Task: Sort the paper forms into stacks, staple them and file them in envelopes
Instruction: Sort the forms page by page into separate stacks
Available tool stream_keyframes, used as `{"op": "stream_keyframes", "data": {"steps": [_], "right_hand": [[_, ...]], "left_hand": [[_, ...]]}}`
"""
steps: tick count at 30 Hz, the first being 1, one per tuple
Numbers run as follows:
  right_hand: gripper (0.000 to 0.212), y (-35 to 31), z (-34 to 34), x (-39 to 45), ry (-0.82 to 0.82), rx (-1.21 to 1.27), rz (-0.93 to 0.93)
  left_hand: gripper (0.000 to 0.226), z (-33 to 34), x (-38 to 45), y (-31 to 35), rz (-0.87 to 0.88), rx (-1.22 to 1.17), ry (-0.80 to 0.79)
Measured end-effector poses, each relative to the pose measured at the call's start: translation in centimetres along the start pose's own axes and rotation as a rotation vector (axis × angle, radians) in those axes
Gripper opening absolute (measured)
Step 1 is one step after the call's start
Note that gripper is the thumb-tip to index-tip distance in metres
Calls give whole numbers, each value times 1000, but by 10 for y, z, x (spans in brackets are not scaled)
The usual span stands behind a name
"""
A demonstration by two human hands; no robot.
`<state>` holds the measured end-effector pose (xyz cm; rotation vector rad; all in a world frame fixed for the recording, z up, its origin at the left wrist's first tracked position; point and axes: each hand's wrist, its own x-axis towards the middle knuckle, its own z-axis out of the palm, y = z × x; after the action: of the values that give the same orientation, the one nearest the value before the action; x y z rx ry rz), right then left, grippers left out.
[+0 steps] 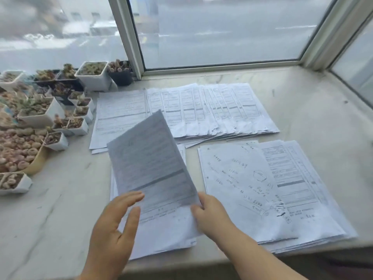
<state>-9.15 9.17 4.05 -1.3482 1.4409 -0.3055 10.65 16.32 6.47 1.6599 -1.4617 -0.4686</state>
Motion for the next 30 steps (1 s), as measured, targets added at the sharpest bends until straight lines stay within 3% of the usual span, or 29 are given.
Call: {"op": "stream_keyframes", "data": {"steps": [2,5,8,11,15,21,26,30], "right_hand": [[27,-11,-31,6,46,231,1],[26,-31,-81,33,166,680,39],[26,-48,-132,71,312,1093,92],[24,-54,-171,108,406,1303,180],[23,-55,-194,157,373,1388,223],[25,-69,-184,212,167,1376,174],[25,-82,-151,256,-2,1309,215],[21,-84,-124,284,-78,1185,282]], "left_hand": [[26,0,23,18,117,12,106],[30,12,60,31,159,-32,174],[31,35,97,21,118,-35,121],[32,69,130,-3,29,-39,14],[33,121,174,-32,-36,-1,-104],[46,196,228,-61,-86,196,-273],[50,215,238,-72,-201,265,-254],[51,211,237,-78,-166,287,-203]]}}
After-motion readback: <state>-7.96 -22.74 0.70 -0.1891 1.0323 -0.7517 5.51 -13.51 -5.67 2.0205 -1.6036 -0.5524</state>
